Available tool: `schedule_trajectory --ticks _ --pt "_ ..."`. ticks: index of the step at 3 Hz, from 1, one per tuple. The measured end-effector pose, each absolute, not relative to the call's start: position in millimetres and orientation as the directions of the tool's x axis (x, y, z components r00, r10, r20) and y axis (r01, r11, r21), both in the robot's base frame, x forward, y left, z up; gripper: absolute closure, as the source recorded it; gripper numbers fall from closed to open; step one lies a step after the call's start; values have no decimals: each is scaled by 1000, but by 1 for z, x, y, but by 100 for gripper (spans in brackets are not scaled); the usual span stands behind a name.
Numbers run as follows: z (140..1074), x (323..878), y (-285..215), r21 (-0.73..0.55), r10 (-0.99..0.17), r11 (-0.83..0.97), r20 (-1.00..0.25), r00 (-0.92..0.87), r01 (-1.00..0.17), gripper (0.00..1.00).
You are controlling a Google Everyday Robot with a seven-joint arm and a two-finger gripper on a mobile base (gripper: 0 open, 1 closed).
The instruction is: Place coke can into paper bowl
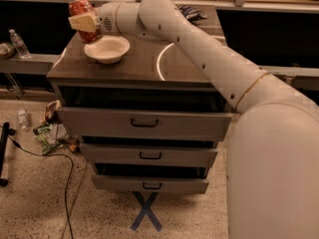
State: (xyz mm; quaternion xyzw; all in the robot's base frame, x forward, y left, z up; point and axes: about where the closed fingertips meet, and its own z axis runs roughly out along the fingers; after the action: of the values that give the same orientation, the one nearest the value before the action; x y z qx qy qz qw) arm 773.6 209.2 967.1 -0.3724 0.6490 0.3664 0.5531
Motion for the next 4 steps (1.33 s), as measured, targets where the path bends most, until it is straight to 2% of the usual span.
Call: schedule_trajectory --ticks 2,3,4 --pt "915 811 196 65 -128 514 -980 -151 -855 100" --pt "899 821 189 72 -141 534 -975 -173 -842 82" --pt "885 824 179 85 -149 555 -968 -200 -828 51"
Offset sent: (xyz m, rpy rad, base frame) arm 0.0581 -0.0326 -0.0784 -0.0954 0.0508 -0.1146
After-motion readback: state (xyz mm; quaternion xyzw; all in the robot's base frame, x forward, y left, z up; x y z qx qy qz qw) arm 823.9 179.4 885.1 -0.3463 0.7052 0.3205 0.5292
